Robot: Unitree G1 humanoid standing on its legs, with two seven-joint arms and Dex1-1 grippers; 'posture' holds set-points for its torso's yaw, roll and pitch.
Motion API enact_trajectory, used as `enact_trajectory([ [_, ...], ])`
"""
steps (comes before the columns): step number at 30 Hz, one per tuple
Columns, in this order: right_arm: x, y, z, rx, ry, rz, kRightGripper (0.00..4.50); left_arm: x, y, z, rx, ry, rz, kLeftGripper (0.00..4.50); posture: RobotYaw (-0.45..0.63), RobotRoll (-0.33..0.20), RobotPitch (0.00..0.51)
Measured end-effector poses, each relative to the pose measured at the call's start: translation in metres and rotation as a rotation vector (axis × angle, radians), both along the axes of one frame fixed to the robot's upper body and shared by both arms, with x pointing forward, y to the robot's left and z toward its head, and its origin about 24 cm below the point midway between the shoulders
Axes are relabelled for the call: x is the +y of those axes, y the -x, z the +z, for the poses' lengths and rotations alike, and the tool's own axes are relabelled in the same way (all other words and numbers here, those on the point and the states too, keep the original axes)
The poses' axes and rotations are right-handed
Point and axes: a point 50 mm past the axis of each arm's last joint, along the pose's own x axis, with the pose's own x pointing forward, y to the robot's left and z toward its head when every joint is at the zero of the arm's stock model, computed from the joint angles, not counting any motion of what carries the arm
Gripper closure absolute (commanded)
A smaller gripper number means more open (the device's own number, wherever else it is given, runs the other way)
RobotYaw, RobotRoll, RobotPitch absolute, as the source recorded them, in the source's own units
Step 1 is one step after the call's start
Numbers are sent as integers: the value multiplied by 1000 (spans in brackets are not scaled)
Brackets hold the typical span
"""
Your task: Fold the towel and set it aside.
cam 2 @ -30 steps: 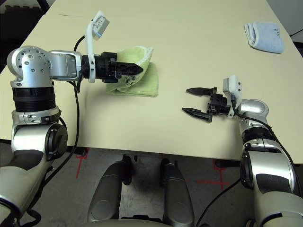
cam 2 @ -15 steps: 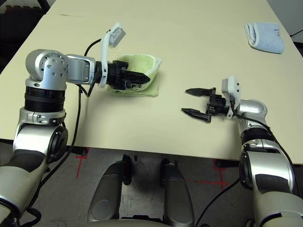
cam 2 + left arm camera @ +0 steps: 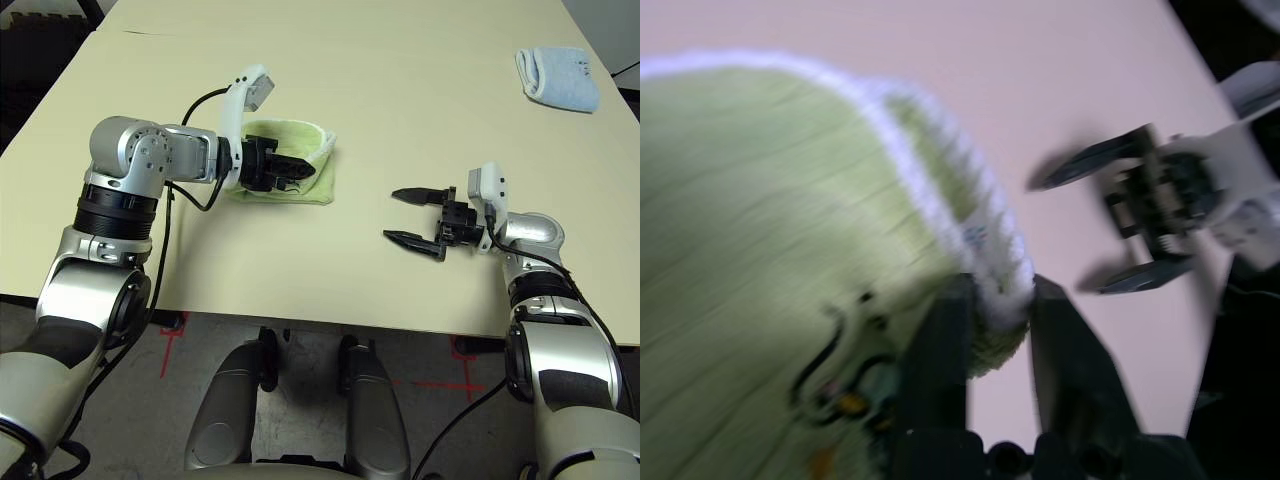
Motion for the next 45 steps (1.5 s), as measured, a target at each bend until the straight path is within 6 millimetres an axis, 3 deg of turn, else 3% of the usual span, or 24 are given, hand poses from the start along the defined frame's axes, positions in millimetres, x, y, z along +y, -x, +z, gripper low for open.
enact_trajectory([
  [3, 1, 0, 0, -2, 0, 3, 0, 4, 9, 29, -152, 141, -98, 1089, 61, 0, 252],
  [6, 4, -2, 2, -12, -7, 13, 0, 28, 15, 51, -283, 173, -124, 32, 64, 0, 252],
  [10, 11, -7, 9, -48, -51, 21, 0, 59, 16, 54, -403, 135, -91, 32, 78, 0, 252],
  [16, 34, -20, 26, -100, -142, 56, 0, 110, 17, 18, -623, -45, -61, 32, 93, 0, 256],
  [19, 45, -24, 28, -105, -161, 84, 0, 118, 16, -1, -651, -90, -118, 32, 99, 0, 257],
  [25, 57, -24, 26, -111, -136, 135, 0, 124, 12, -11, -732, -122, -209, 32, 84, 0, 258],
  [27, 70, -35, 43, -101, -127, 146, 577, 128, 9, -15, -725, -124, -210, 0, 82, 0, 257],
  [30, 106, -53, 116, -222, -129, 186, 1678, 120, 5, -13, -739, -97, -238, 0, 77, 0, 255],
  [32, 112, -53, 141, -290, -130, 199, 2391, 118, 5, -10, -752, -95, -253, 0, 76, 0, 255],
  [37, 111, -54, 116, -166, -141, 195, 4396, 119, 3, -11, -750, -78, -256, 0, 72, 0, 253],
  [45, 113, -54, 117, -149, -143, 207, 4489, 111, 2, -8, -755, -53, -271, 0, 68, 0, 251],
])
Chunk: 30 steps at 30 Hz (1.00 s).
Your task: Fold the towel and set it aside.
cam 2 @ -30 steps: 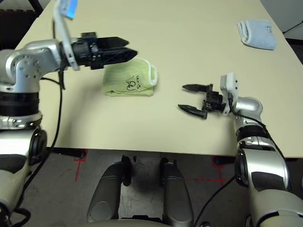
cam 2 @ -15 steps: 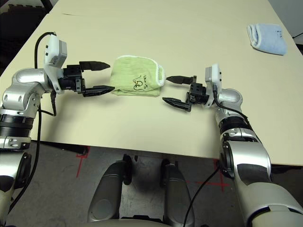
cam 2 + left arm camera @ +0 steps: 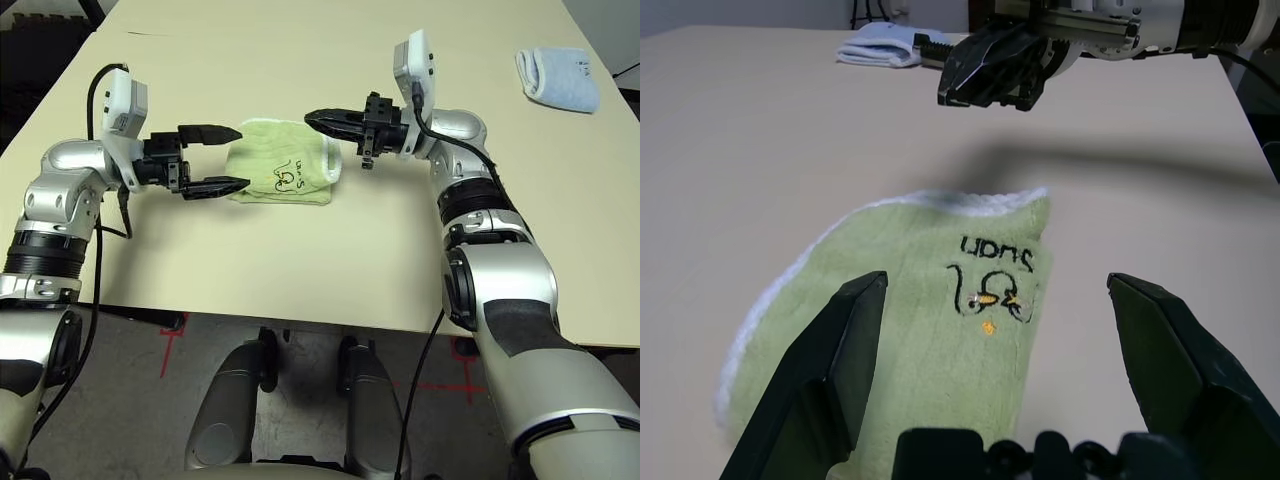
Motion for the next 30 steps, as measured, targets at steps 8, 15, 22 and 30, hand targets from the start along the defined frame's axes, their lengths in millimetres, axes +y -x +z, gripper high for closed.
enact_trajectory([
  [8, 1, 1, 3, -18, 2, 5, 4489, -3, 2, 3, -9, 0, -14, 0, 61, 0, 252],
  [15, 1, 3, 0, -12, 3, 10, 4489, -3, 1, 2, -3, 1, -10, 0, 54, 0, 251],
  [22, 1, 5, 0, -15, 1, 17, 4500, -2, -1, 0, 35, 11, -1, 1303, 44, 0, 256],
  [30, 2, 7, -6, 7, -6, 20, 4500, -2, -2, -3, 61, 38, -11, 4423, 36, 0, 252],
])
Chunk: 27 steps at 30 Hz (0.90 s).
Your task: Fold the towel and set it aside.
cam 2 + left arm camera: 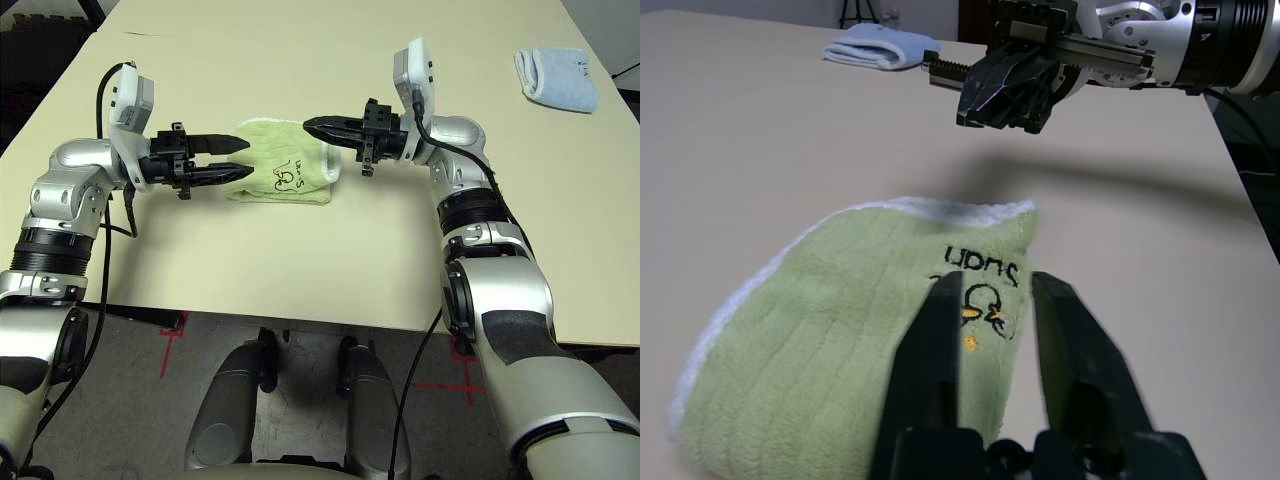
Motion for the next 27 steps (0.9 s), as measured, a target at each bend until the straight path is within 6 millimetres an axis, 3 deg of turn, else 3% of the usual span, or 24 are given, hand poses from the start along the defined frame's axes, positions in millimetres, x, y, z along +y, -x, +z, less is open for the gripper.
enact_trajectory([
  [6, 2, -1, 0, 14, -16, -14, 4500, 0, -3, 5, -21, 13, -5, 4467, 32, 0, 246],
  [14, 24, -7, -8, 70, -100, -78, 4500, 1, -14, 3, -16, 40, 57, 4467, 30, 0, 241],
  [20, 54, -10, -34, 158, -68, -94, 4500, -13, -26, -7, 17, 48, 87, 4467, 40, 0, 241],
  [27, 49, -12, -52, 187, 25, -145, 4500, -12, -29, -25, 58, -22, 104, 4467, 39, 0, 246],
])
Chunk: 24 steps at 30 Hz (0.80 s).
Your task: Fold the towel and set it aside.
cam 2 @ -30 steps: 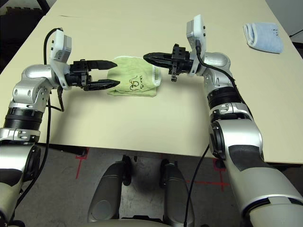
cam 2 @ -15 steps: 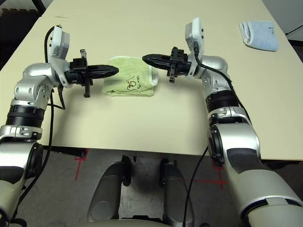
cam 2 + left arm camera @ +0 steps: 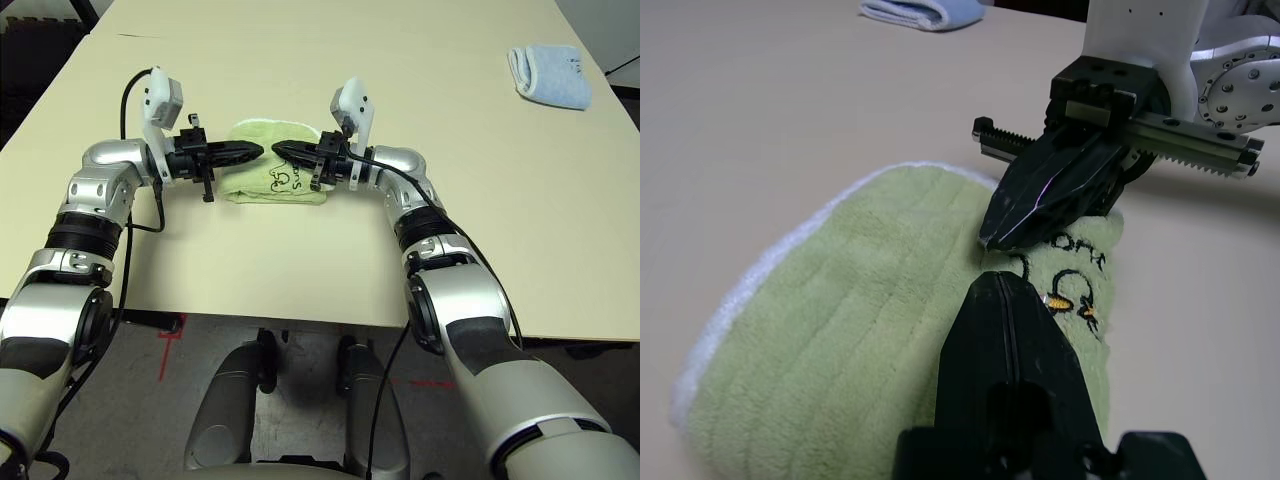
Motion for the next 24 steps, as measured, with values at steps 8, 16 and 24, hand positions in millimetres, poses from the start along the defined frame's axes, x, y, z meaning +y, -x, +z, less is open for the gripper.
enact_trajectory([
  [8, -11, -3, -16, 18, 134, -84, 4500, 6, 0, -23, 66, -97, 20, 4467, 41, 0, 251],
  [16, -15, -3, -17, -1, 173, -86, 4500, 16, -1, -28, 78, -147, 53, 4467, 34, 0, 254],
  [24, -14, -2, -9, 30, 20, -56, 4500, 19, -3, -24, 75, -124, 71, 4467, 47, 0, 255],
])
